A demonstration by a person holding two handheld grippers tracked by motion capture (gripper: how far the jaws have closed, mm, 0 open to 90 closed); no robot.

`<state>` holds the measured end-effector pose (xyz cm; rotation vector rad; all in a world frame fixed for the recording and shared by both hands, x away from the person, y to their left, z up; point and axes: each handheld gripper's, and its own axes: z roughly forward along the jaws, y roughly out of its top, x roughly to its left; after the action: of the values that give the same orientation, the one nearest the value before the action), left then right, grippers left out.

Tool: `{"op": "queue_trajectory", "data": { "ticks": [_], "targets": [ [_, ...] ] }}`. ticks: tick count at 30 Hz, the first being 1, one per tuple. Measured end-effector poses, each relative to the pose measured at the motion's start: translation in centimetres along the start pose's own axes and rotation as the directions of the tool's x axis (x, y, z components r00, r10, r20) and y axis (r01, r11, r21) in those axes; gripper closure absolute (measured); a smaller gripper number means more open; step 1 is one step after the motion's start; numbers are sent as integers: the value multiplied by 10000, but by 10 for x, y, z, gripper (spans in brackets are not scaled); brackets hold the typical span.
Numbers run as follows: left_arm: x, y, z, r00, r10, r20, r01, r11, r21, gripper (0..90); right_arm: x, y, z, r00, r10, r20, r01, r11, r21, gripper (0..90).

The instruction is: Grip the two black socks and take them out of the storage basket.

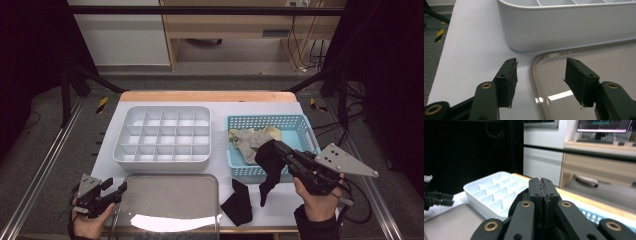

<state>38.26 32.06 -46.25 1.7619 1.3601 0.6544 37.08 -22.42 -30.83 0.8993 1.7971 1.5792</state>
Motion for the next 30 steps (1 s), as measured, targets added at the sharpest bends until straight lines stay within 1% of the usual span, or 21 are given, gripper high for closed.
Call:
{"op": "queue_trajectory", "data": {
  "ticks": [4,8,11,12,14,17,24,28,29,30],
  "targets": [
    [0,0,0,10000,-7,-8,7,10000,-6,418,-6,-19,-2,9994,320,-133,-315,9989,338,876],
    [0,0,0,10000,0,-11,0,10000,27,418,-14,-38,-10,9975,702,-49,-697,9958,600,876],
    [-1,0,0,10000,2,-9,-2,10000,0,417,-17,-47,-13,9967,807,70,-810,9939,750,876],
    [-1,0,0,10000,-6,-9,6,10000,-4,418,-20,-53,-15,9964,827,164,-839,9918,966,876],
    [0,0,0,10000,-31,-8,31,10000,-19,418,-23,-58,-17,9954,920,274,-943,9901,1040,876],
    [-1,0,0,10000,-19,7,19,10000,-13,417,-26,-68,-19,9950,930,369,-972,9860,1355,876],
    [0,0,-2,10000,-51,32,52,10000,-84,418,-31,-91,-15,9927,1072,555,-1170,9679,2224,876],
    [0,0,-3,10000,-52,52,53,9999,-105,418,-33,-104,-13,9902,1222,669,-1358,9544,2660,876],
    [0,0,-3,10000,-50,55,51,9999,-107,417,-33,-109,-12,9895,1261,700,-1408,9497,2797,876],
    [0,0,-3,10000,-48,66,48,9999,-110,418,-33,-112,-12,9893,1240,771,-1412,9466,2897,875]
  ]
}}
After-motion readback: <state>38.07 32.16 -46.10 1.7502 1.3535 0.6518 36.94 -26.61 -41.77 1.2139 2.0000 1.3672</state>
